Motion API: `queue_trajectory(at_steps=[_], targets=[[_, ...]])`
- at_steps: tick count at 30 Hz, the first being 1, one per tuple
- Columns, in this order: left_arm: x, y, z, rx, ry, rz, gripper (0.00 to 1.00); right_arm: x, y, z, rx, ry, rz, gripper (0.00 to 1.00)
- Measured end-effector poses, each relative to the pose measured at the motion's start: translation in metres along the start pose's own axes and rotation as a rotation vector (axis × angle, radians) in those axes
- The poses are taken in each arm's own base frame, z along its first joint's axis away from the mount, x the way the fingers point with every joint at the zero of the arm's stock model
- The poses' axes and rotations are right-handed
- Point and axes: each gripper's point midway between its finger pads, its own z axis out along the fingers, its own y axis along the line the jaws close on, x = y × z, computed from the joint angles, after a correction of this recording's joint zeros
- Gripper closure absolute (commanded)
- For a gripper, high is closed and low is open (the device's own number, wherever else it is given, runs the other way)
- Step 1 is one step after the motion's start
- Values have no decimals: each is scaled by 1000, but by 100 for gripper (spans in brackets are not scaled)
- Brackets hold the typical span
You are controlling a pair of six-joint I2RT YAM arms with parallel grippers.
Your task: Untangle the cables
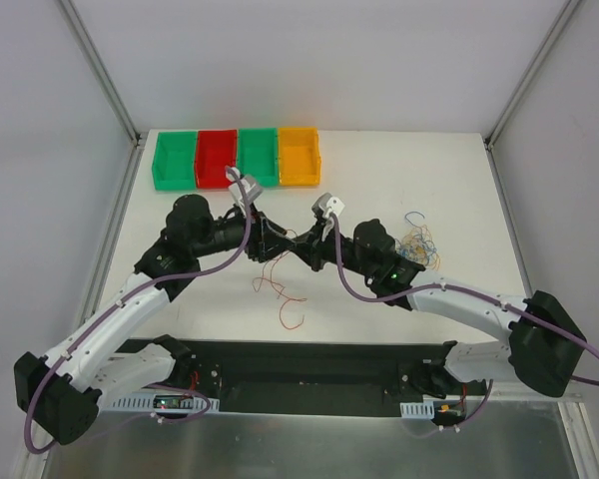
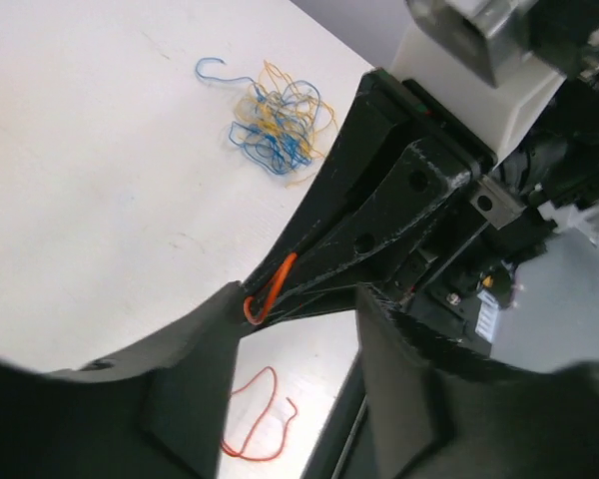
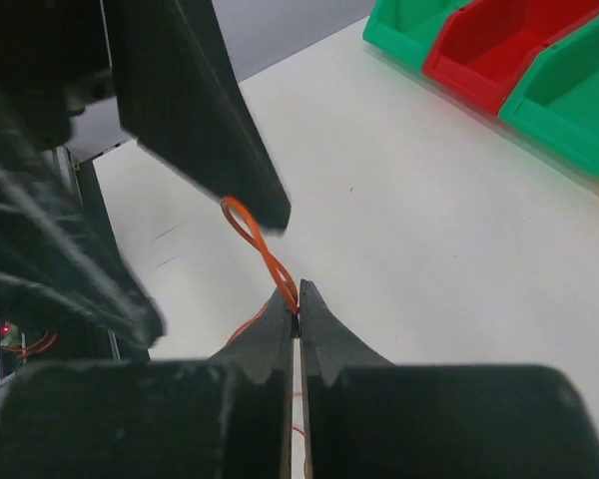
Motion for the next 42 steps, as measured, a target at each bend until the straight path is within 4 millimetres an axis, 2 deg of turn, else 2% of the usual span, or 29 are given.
queue_trajectory(at_steps=[2,5,7,11,14,16,19,22,28,35,42], targets=[[-8,3,-6,-46,-39,21,20,0,-3,2,19,-1,16,100],[-24,14,-28,-190,-154,67,10,-7,-12,7,68,-10,30,100],[-36,23,-50,-305,-253,102,9,-20,-21,12,114,-25,33,100],[-59,40,-109,-554,-483,140,9,-72,-49,22,244,-97,32,100],[-72,47,-135,-663,-585,144,9,-118,-75,26,333,-166,31,100],[-74,52,-140,-700,-600,141,9,-151,-91,30,378,-215,27,100],[-71,60,-141,-739,-591,135,7,-180,-118,35,435,-252,17,100],[-67,66,-136,-751,-568,129,7,-200,-144,46,474,-275,-3,100],[-60,73,-128,-760,-529,121,7,-209,-201,81,543,-267,-40,100],[-58,74,-126,-758,-515,119,7,-193,-265,124,646,-247,-79,100],[-53,78,-120,-756,-488,110,7,-181,-299,142,715,-246,-102,100]])
